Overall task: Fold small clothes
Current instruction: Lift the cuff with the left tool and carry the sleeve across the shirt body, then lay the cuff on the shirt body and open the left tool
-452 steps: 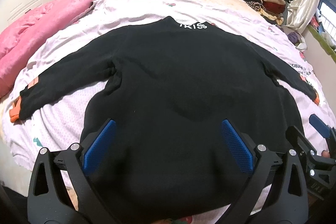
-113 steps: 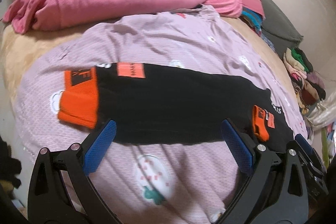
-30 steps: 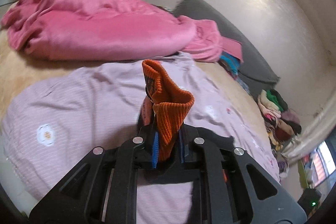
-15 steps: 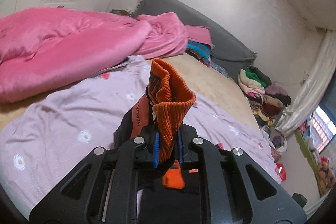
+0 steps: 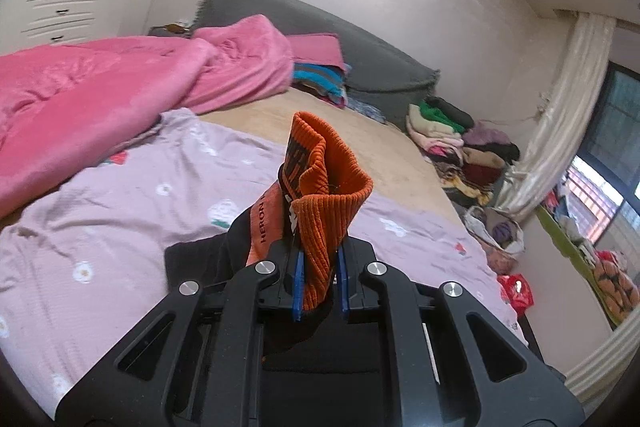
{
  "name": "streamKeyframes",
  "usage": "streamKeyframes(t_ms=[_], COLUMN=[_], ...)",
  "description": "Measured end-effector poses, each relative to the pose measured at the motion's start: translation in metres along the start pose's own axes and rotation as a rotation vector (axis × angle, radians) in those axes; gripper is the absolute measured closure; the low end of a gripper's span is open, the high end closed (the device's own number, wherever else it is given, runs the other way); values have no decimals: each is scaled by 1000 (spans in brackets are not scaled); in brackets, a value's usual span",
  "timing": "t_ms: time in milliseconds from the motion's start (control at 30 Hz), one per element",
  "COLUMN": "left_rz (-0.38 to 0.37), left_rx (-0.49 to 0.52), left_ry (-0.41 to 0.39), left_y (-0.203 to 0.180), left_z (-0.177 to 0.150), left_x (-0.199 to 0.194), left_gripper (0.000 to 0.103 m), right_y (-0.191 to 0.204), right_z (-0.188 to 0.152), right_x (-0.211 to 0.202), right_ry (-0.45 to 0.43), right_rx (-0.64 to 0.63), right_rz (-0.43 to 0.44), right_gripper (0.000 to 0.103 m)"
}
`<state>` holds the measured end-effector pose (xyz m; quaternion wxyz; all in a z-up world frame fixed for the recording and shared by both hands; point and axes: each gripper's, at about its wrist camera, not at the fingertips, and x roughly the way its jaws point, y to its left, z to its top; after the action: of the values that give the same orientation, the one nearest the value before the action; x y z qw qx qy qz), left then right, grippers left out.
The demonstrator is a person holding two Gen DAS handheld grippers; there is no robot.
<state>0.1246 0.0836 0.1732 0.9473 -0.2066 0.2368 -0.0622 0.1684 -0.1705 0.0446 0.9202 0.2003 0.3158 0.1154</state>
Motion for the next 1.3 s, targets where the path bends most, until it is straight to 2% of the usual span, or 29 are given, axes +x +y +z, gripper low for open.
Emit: streamKeyframes(t_ms=[267, 767, 1100, 1233, 1300], left_rz=[-65, -124, -183, -203, -201], left_rx=[25, 28, 107, 119, 134], left_ry=[76, 243, 347, 379, 386], left_y=[-21, -31, -46, -45, -45], left_z=[-31, -102, -141, -150, -153], left_x=[43, 104, 132, 139, 142], left_gripper=[97, 97, 96, 89, 76], right_y=[-31, -69, -85, -91, -93], right_z=[4, 6, 10, 13, 15], right_x=[-9, -11, -16, -18, -18], right_ry=[-30, -37, -60, -69, -73], right_rx=[51, 117, 141, 143, 146], right_rz=[-47, -147, -221, -254, -267], right_gripper=[5, 5, 5, 5, 5])
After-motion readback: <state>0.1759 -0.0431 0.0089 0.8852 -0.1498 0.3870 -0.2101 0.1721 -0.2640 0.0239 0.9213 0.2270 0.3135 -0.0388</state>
